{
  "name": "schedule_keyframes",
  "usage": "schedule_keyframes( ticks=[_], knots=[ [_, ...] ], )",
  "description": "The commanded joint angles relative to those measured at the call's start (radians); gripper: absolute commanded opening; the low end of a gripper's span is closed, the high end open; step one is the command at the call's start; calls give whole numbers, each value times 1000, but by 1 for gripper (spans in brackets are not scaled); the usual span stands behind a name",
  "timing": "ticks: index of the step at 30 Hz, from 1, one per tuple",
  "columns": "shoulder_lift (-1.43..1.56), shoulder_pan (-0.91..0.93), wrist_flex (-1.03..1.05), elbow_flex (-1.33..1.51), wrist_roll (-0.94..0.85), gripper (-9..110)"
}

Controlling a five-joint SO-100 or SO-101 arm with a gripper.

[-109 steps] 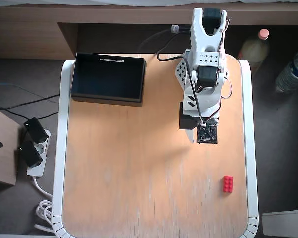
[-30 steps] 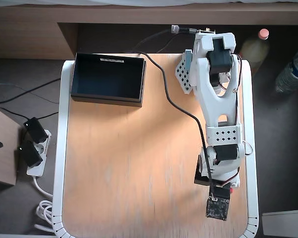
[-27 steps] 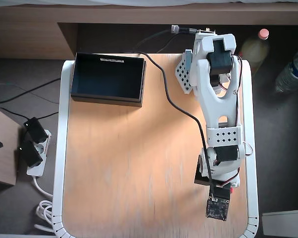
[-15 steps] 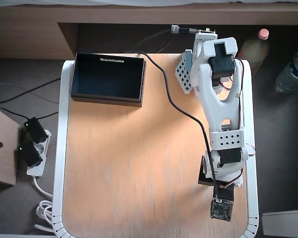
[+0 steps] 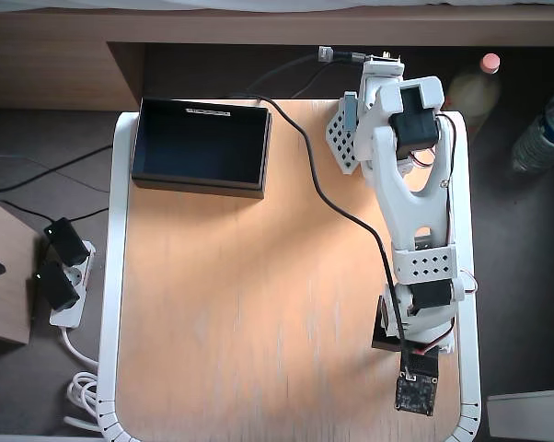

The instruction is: Grasp a lego block and put it in the bin.

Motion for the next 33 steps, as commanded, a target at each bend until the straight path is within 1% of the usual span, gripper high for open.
schedule_keyframes(
  ticks=[1,5,13,17,23,33],
  knots=[
    [5,-20,-18,-107,-6,17],
    [5,-21,-18,-107,-12,14],
    [5,-28,-6,-103,-46,13],
    [5,-37,8,-101,-67,6],
    [5,-51,17,-100,-91,0],
    [31,-8,20,-101,-71,0]
  ],
)
